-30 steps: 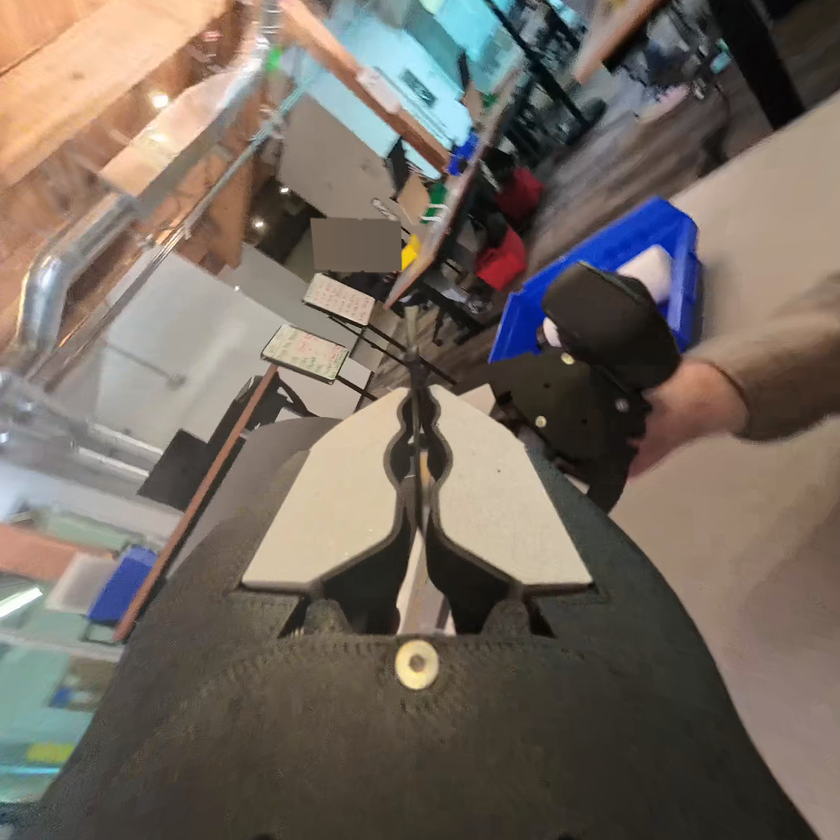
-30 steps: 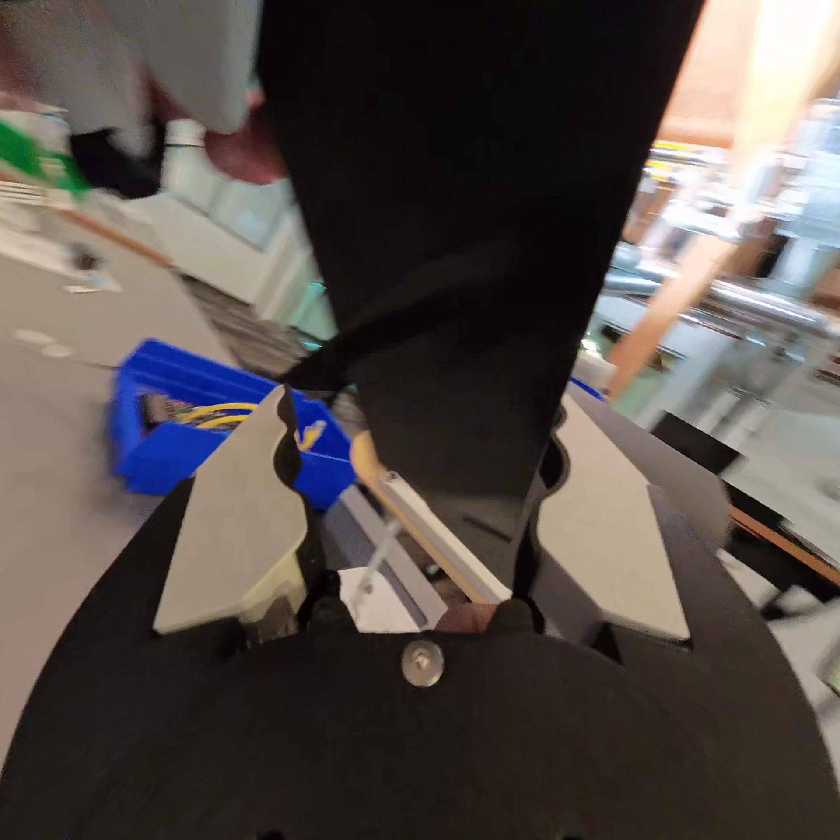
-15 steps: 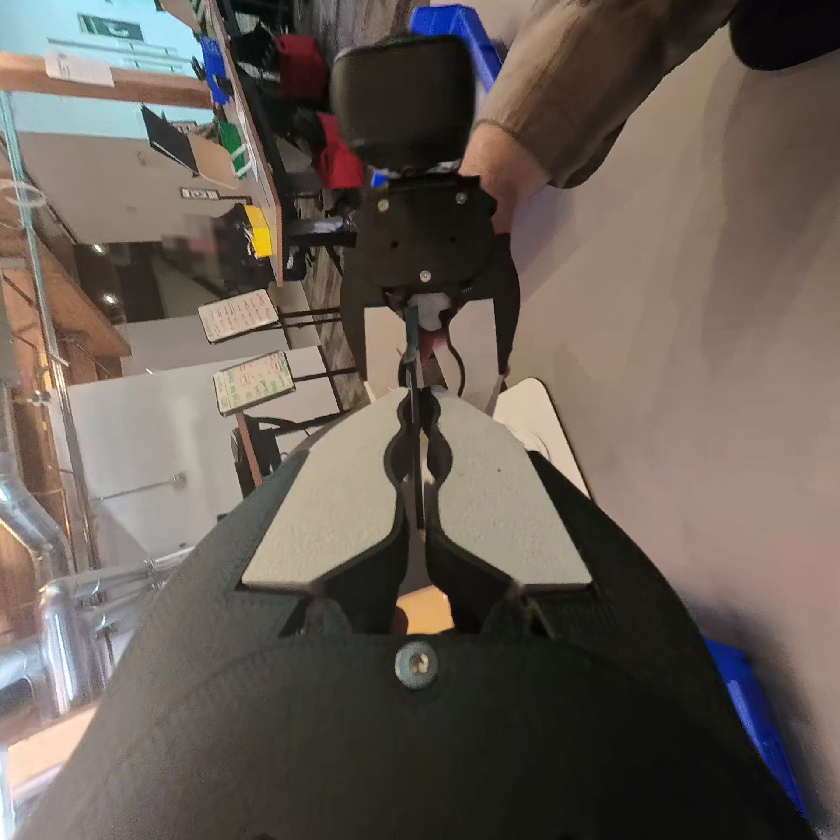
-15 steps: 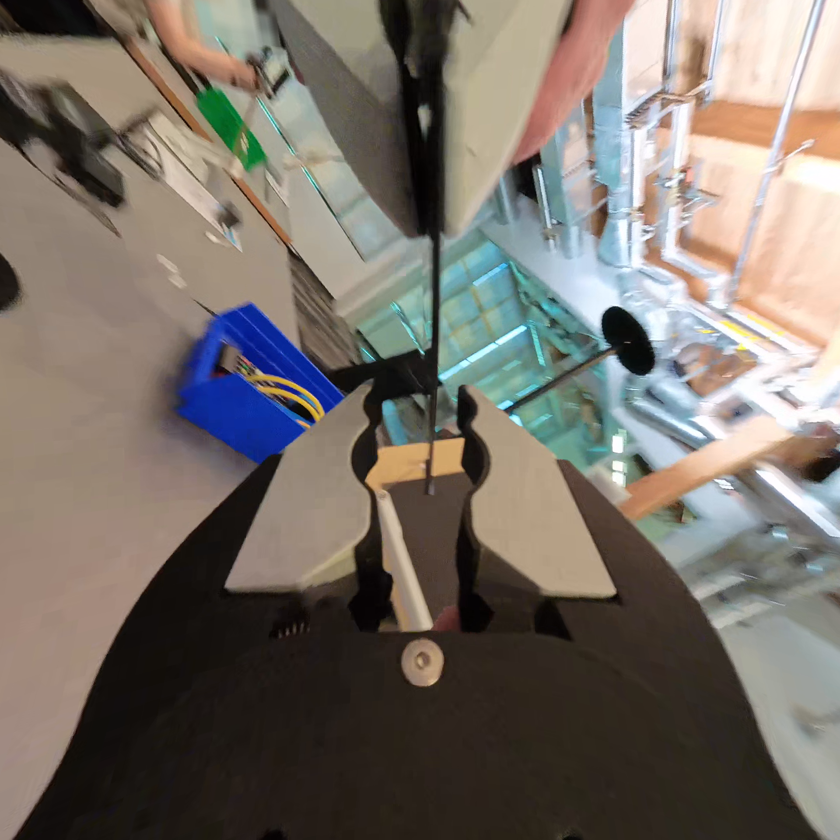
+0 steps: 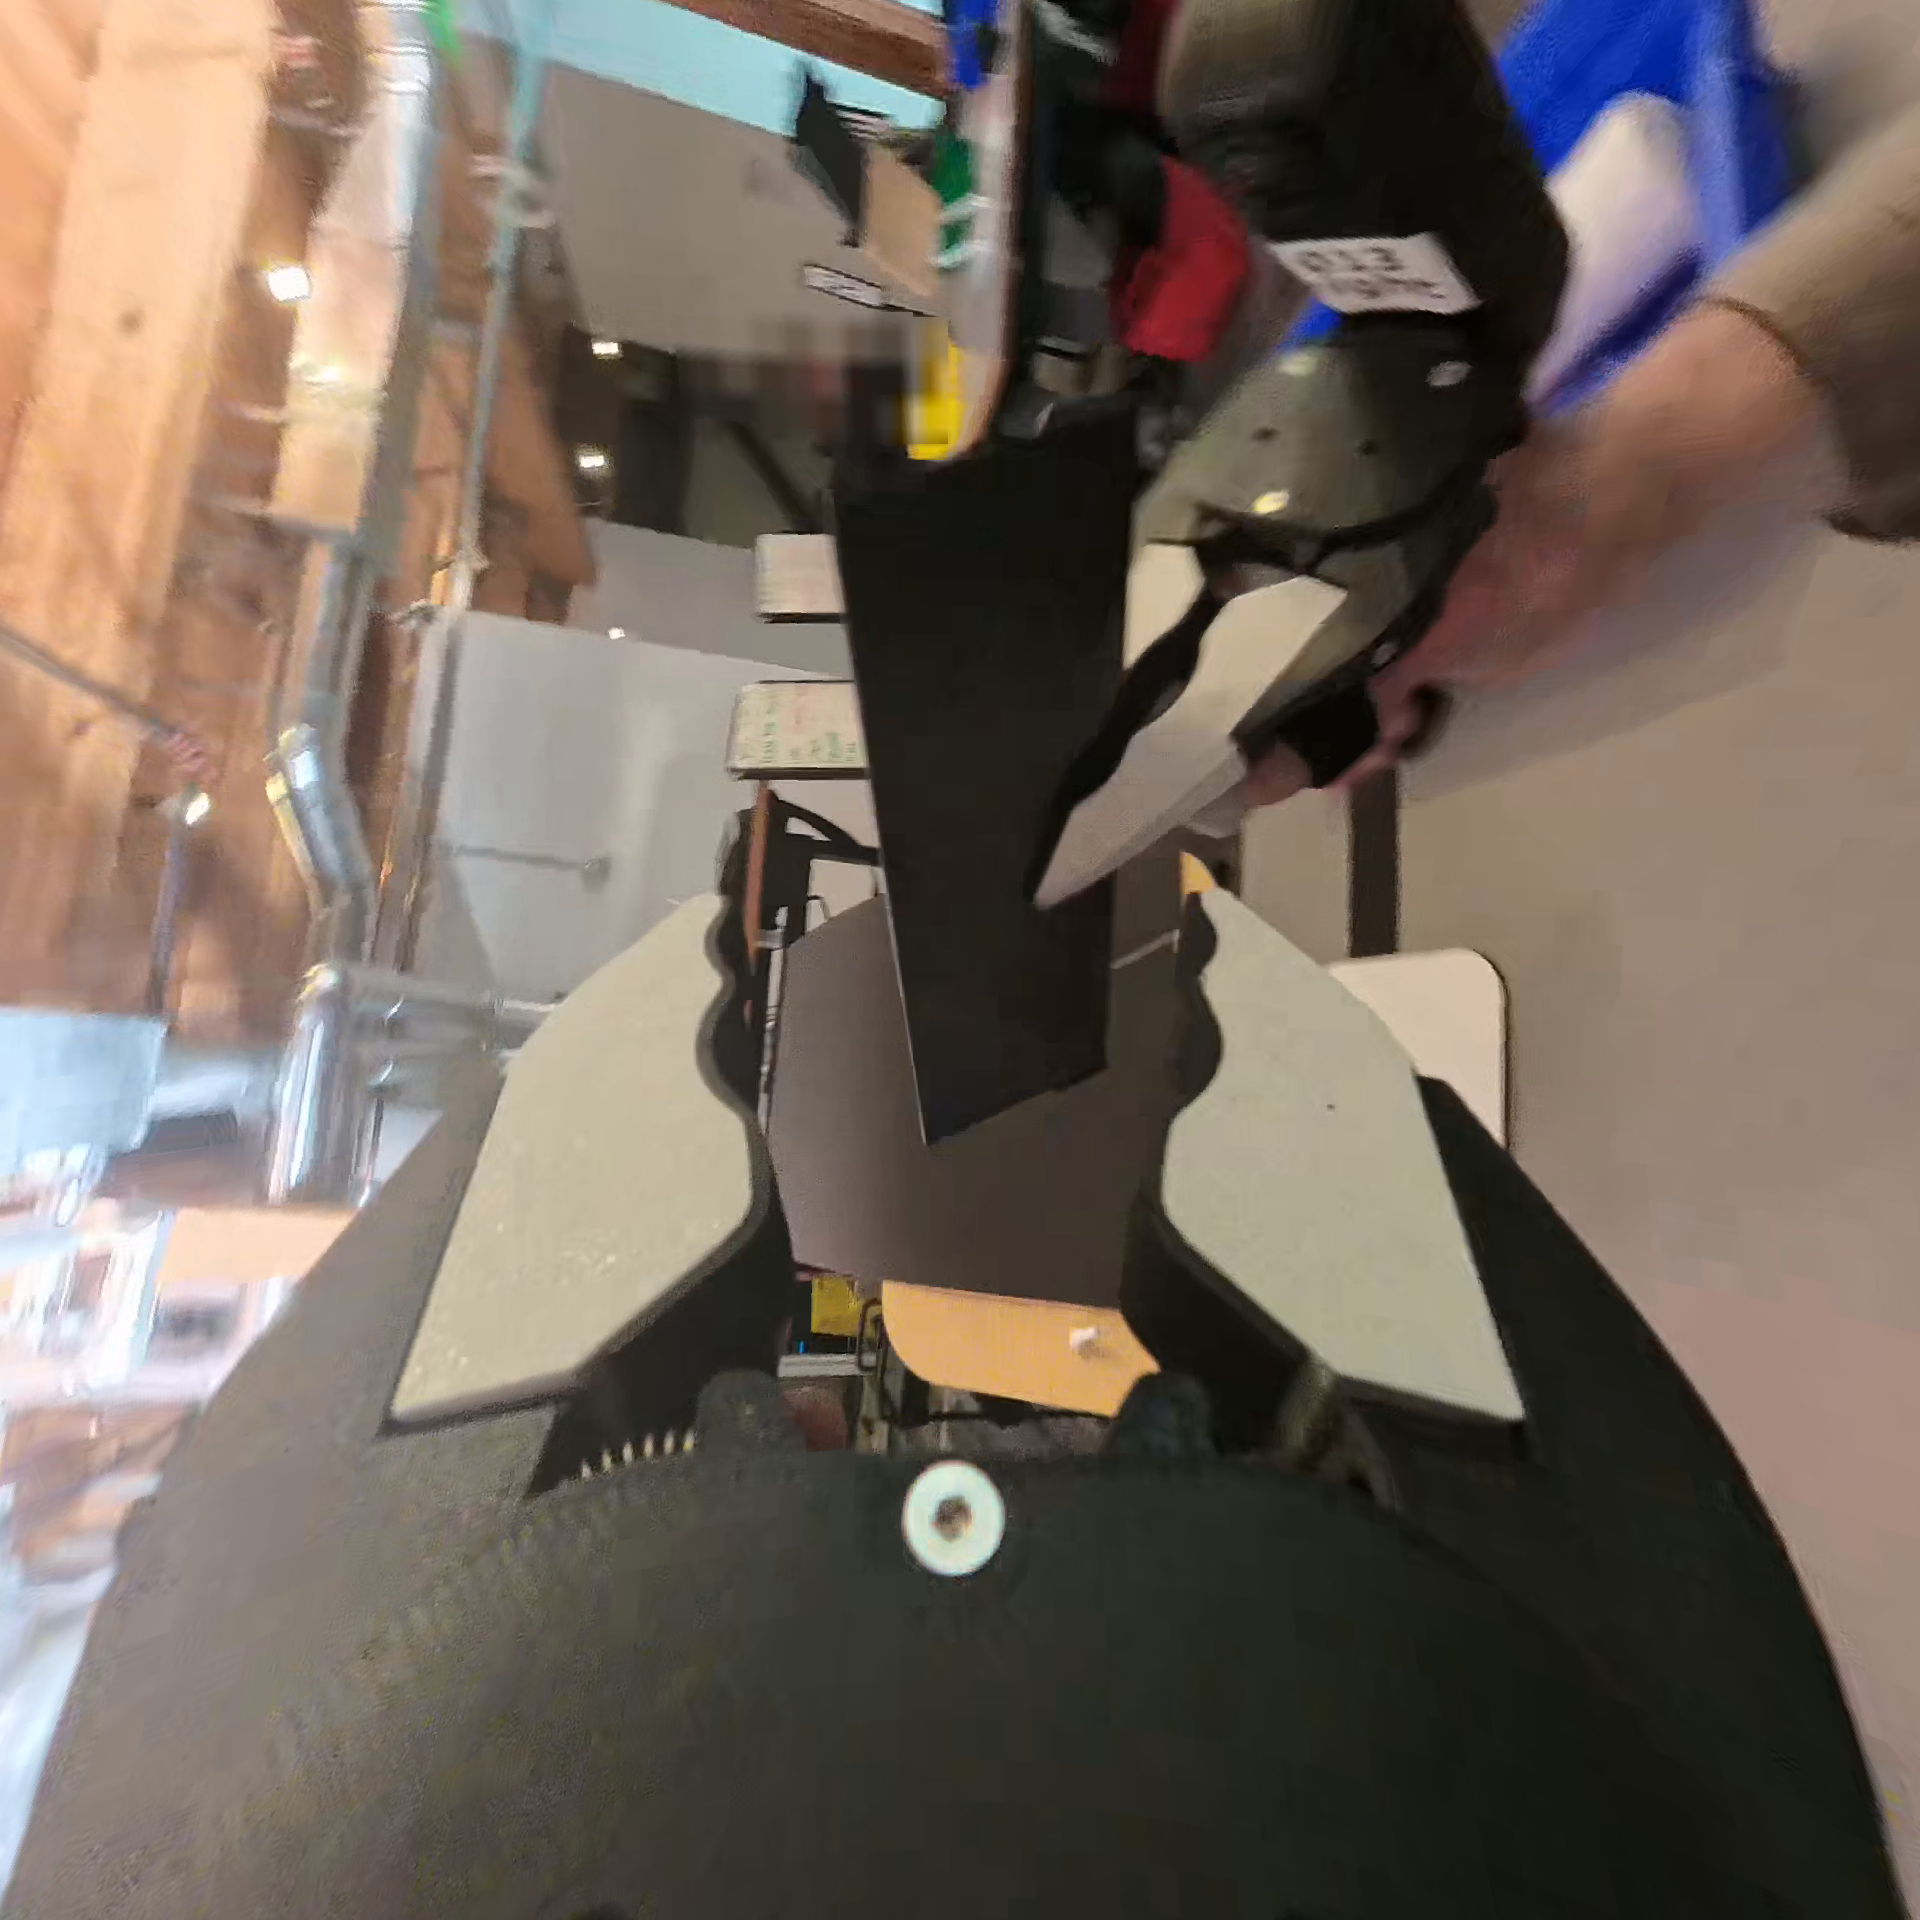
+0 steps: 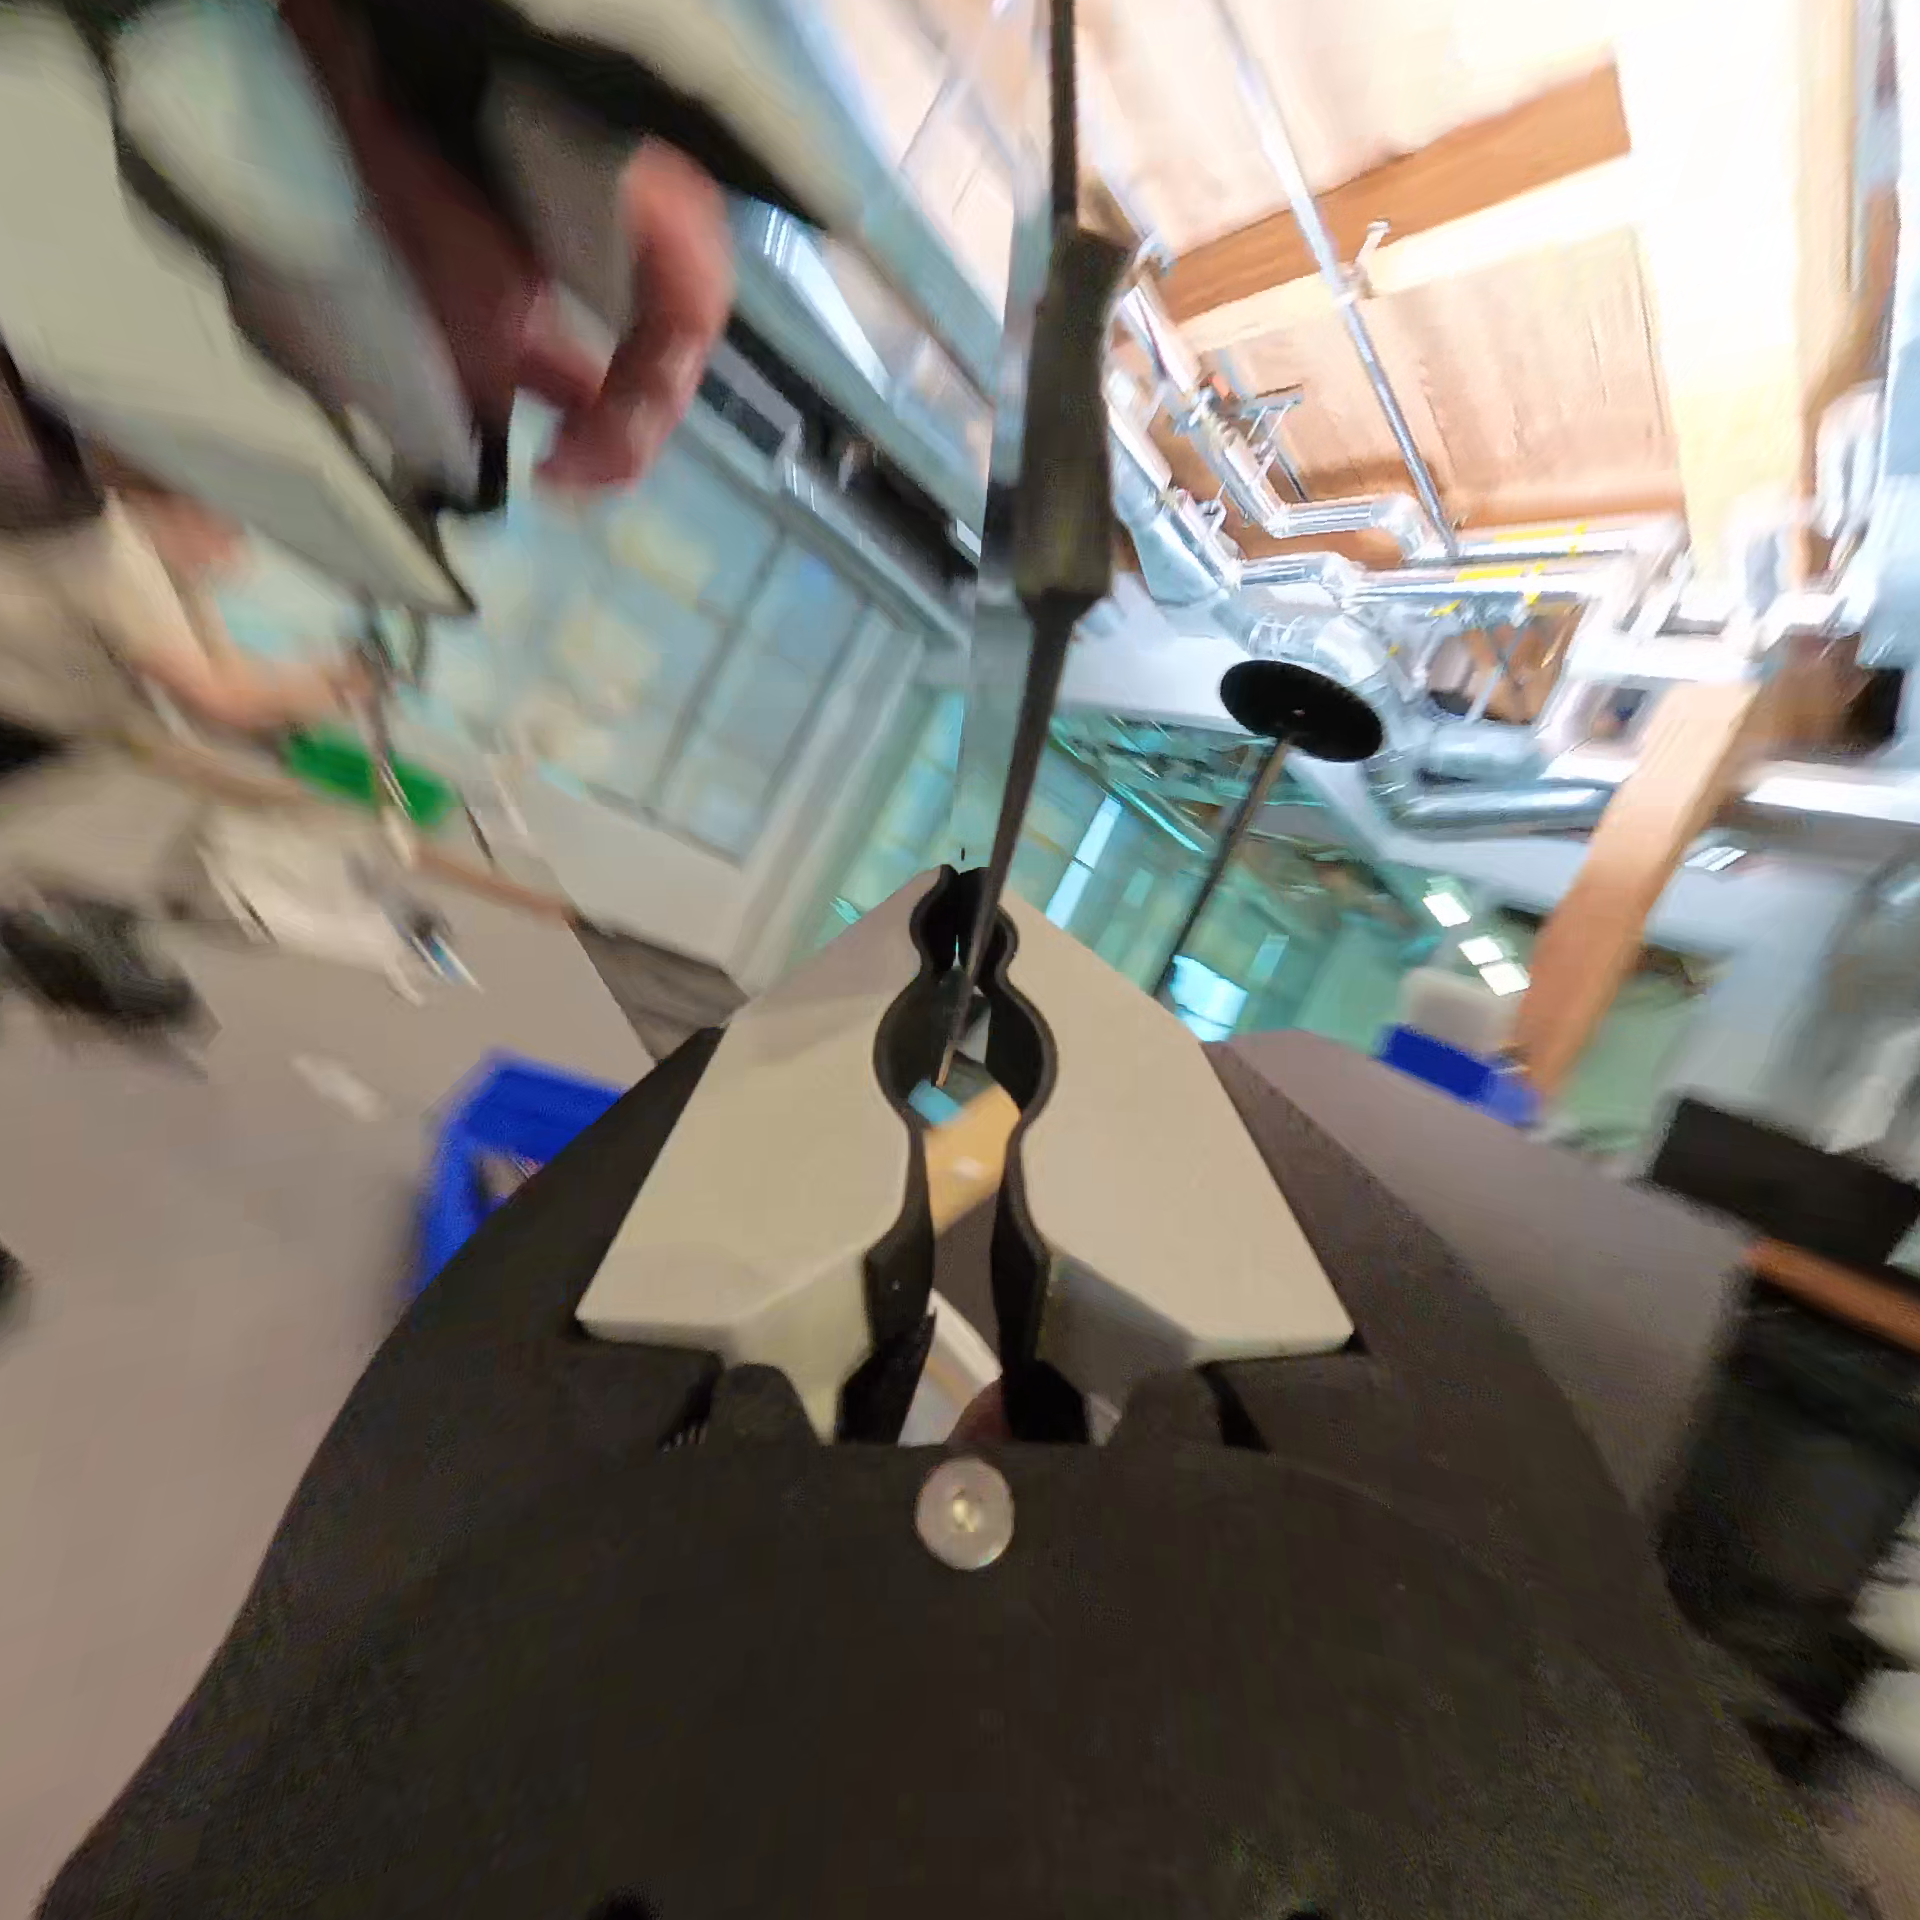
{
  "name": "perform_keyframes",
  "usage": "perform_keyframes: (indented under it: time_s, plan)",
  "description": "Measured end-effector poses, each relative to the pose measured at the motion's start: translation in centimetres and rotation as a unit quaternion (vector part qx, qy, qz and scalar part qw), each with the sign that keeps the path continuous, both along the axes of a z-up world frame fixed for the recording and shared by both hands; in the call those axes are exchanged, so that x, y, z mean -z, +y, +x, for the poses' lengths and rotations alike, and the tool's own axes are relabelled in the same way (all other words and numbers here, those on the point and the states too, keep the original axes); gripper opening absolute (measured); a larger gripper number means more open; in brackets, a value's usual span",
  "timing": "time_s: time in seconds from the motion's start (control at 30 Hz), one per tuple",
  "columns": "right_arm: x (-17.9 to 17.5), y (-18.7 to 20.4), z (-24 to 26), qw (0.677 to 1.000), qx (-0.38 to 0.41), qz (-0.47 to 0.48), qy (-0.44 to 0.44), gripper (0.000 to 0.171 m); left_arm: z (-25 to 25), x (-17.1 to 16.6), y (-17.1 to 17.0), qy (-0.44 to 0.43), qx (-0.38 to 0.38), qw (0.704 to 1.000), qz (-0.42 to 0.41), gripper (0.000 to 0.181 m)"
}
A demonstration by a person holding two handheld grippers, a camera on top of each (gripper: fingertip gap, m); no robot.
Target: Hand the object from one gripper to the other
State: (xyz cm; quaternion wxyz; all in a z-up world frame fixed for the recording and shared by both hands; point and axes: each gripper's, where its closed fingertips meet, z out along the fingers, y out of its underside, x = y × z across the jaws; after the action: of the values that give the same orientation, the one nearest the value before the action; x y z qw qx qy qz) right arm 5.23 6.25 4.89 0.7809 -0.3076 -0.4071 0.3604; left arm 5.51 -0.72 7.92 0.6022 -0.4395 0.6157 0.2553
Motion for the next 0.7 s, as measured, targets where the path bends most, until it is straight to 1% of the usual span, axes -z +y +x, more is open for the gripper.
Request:
perform_keyframes:
  time_s: [0.03, 0.07, 0.13, 0.17, 0.23, 0.3, 0.33, 0.4, 0.47, 0.53, 0.57, 0.67, 0.7]
  plan:
    - [-0.6, 0.1, 0.6, 0.996, -0.058, -0.056, 0.042, 0.000, -0.6, -0.6, 0.3, -0.029, -0.007, 0.999, 0.014, 0.077]
    - [-1.1, 0.3, 1.1, 0.985, -0.111, -0.108, 0.079, 0.000, -1.2, -0.8, 0.7, -0.045, -0.016, 0.999, 0.025, 0.077]
    - [-1.4, 1.1, 1.6, 0.955, -0.180, -0.193, 0.136, 0.000, -2.6, -0.8, 1.9, -0.059, -0.051, 0.994, 0.072, 0.078]
    - [-1.3, 1.5, 1.6, 0.941, -0.203, -0.226, 0.152, 0.000, -3.1, -0.7, 2.5, -0.048, -0.069, 0.991, 0.109, 0.080]
    - [-1.0, 1.9, 1.3, 0.919, -0.230, -0.271, 0.171, 0.000, -3.6, -0.1, 3.4, 0.003, -0.094, 0.976, 0.197, 0.084]
    - [-1.1, 1.7, 0.9, 0.905, -0.252, -0.293, 0.178, 0.000, -3.5, 1.2, 4.3, 0.068, -0.105, 0.954, 0.272, 0.084]
    - [-1.2, 1.5, 0.8, 0.899, -0.260, -0.303, 0.180, 0.000, -3.5, 2.0, 4.9, 0.089, -0.112, 0.946, 0.292, 0.087]
    - [-1.3, 1.2, 0.6, 0.888, -0.270, -0.322, 0.187, 0.000, -3.3, 3.0, 5.9, 0.116, -0.121, 0.930, 0.328, 0.086]
    - [-1.3, 1.2, 0.2, 0.879, -0.276, -0.343, 0.185, 0.000, -3.1, 3.4, 6.6, 0.129, -0.122, 0.915, 0.362, 0.081]
    - [-1.2, 1.3, 0.0, 0.871, -0.282, -0.359, 0.183, 0.000, -3.2, 3.3, 7.5, 0.134, -0.132, 0.906, 0.379, 0.069]
    - [-1.2, 1.2, -0.1, 0.868, -0.285, -0.364, 0.181, 0.000, -3.4, 3.1, 7.8, 0.132, -0.138, 0.903, 0.385, 0.060]
    - [-1.5, 0.7, -0.2, 0.862, -0.296, -0.372, 0.178, 0.000, -2.6, 2.5, 7.5, 0.129, -0.118, 0.895, 0.410, 0.016]
    - [-1.6, 0.6, -0.2, 0.859, -0.298, -0.374, 0.181, 0.000, -2.4, 2.3, 7.3, 0.128, -0.116, 0.892, 0.417, 0.012]
